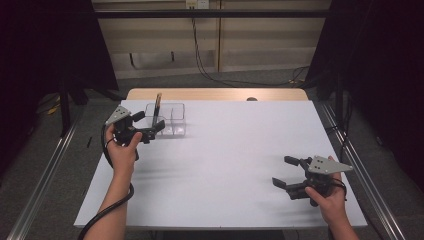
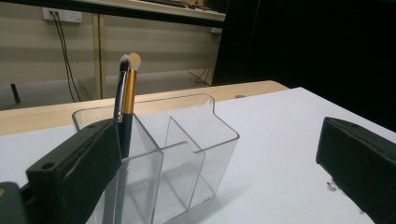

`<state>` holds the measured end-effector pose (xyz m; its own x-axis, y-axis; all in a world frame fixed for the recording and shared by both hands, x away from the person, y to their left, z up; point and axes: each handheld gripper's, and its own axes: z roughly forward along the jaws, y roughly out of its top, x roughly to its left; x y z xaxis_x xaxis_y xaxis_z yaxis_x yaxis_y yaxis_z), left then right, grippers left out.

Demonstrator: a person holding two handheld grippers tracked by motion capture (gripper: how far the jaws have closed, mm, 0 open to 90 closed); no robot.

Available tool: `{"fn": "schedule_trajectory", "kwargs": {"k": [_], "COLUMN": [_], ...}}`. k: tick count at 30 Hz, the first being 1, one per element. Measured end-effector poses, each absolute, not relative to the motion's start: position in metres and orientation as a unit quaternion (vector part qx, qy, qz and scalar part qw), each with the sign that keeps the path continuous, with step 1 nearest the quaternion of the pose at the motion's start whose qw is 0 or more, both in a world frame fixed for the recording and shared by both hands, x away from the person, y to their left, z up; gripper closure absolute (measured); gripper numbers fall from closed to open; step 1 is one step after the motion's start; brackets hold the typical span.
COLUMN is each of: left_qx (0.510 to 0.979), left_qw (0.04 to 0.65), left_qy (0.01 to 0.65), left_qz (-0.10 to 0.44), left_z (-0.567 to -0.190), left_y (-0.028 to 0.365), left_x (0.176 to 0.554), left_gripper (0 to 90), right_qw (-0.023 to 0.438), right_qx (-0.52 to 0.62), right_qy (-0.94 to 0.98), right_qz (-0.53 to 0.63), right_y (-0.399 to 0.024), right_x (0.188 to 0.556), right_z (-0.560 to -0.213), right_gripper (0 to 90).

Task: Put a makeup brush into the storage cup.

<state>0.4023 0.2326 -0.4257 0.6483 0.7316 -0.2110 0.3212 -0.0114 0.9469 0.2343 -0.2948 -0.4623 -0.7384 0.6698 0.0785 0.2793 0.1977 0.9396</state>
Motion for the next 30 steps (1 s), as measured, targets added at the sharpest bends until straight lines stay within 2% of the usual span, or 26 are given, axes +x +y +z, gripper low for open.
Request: {"fn": "schedule_trajectory", "kwargs": {"k": [30], "left_qx": [0.698], "left_qw": [0.600], "left_qy": [0.353], "left_qz": [0.166], "left_z": [-0.435], "left_y": [0.245], "left_x": [0.376], "left_gripper": [0.0], "right_qw": [0.180], "right_qx": [0.313], "right_qy": [0.755], "right_qz": [0.548], "right_y": [-0.291], "right_x": [0.234], "right_z": [-0.462], "right_gripper": [10.2]}}
